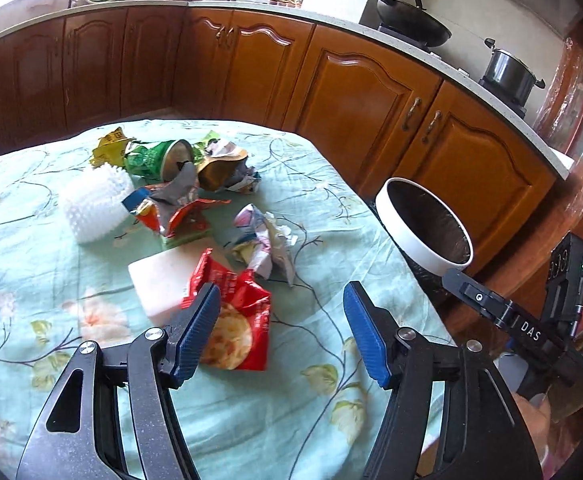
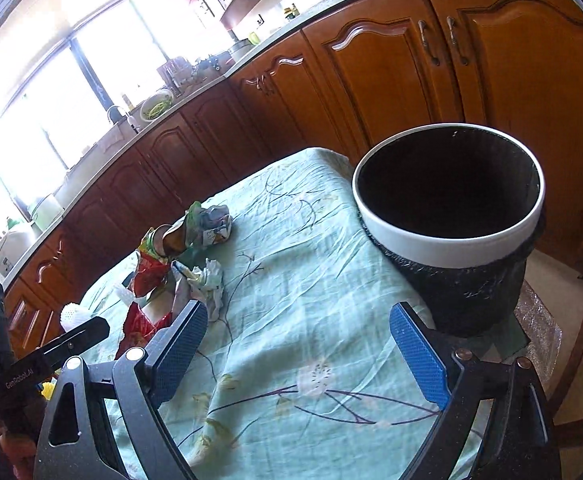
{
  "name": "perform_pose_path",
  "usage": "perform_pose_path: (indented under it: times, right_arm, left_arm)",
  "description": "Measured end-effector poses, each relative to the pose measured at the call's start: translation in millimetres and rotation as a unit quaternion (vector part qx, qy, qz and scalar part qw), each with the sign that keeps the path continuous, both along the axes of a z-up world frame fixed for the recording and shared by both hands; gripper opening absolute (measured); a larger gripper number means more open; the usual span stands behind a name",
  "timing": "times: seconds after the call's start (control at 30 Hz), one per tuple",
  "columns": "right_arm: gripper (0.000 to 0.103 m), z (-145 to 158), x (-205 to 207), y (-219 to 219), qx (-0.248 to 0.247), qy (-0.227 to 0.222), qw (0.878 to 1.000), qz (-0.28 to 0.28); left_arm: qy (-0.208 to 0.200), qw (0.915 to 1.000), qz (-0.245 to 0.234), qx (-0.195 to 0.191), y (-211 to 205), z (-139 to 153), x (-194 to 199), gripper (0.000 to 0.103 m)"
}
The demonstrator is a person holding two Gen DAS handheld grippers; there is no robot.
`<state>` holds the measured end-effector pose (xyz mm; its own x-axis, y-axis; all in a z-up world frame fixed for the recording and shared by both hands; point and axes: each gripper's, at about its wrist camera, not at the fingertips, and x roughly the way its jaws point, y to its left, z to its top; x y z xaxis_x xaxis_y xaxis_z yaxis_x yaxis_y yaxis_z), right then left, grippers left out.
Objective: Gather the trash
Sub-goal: 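Grasp the red chip bag with the left tool while the right tool grasps the crumpled printed wrapper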
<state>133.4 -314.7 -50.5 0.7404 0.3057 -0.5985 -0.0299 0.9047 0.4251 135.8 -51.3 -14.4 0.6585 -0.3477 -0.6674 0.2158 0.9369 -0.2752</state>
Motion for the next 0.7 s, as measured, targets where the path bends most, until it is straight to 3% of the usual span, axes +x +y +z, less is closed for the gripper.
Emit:
perform_pose_path:
  times: [0.33,0.6,0.7]
  right_arm:
    - [0.094,-4,18,52,-0.003,0.005,0.998,0.064]
    - [0.093,-9,39,78,-0.008,0.016,0.995,0.099]
    - [0.085,-13,49,83,-0.009,0.023,0.994,0.103]
  left_arm:
    - [0.011,0.9995,0.028,0.011,41,-13,-6,0.065]
    - [0.032,0.9992,0.023,0.010,45,-27,-3,0.065]
    - [0.031,0.9993,0.018,0.013,44,-29,-1,0.065]
